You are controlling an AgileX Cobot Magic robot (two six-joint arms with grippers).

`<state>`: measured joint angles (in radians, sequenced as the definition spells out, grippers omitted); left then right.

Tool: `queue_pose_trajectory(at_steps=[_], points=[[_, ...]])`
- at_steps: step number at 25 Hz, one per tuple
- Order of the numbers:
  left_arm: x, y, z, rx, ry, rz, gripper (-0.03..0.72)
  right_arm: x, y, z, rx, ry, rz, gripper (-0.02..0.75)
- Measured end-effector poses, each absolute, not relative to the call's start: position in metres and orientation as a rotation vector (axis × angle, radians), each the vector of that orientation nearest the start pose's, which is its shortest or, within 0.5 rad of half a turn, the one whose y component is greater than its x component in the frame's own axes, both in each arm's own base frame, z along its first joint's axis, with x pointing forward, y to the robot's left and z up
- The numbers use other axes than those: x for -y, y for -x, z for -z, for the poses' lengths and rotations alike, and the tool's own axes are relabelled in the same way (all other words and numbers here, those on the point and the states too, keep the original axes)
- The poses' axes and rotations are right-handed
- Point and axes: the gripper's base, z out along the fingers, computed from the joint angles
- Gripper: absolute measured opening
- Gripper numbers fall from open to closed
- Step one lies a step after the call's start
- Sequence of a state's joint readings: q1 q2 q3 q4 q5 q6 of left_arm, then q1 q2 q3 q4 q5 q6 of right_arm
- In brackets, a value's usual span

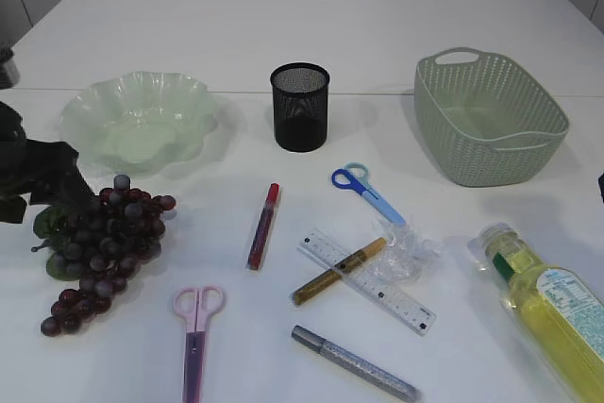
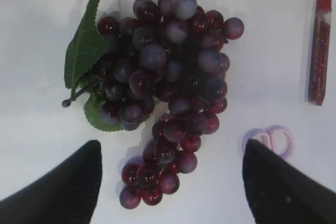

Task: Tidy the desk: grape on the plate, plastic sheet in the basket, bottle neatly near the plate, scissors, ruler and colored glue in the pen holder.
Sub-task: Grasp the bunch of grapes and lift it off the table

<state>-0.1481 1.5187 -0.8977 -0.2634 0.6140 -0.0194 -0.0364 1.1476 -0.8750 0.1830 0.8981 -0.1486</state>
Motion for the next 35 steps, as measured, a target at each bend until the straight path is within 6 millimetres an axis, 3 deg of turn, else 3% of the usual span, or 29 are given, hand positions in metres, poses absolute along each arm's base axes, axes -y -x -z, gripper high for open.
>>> queue_pose_trajectory(at_steps=[4,8,17,24,35], points=[[0.076,-0.291,-0.198,-2.734,0.0,0.315,0.611,-0.005,-0.213,-0.293,-2.635,0.046,-0.166,0.557],[0.091,-0.298,-0.187,-2.746,0.094,0.347,0.608,-0.005,-0.213,-0.293,-2.635,0.045,-0.166,0.557],[0.095,-0.315,-0.17,-2.746,0.34,0.376,0.587,-0.005,-0.213,-0.293,-2.636,0.05,-0.168,0.557],[0.095,-0.321,-0.143,-2.787,0.352,0.337,0.585,-0.005,-0.214,-0.291,-2.644,0.052,-0.168,0.557],[0.095,-0.327,-0.119,-2.81,0.338,0.295,0.585,-0.005,-0.214,-0.291,-2.644,0.052,-0.168,0.557]])
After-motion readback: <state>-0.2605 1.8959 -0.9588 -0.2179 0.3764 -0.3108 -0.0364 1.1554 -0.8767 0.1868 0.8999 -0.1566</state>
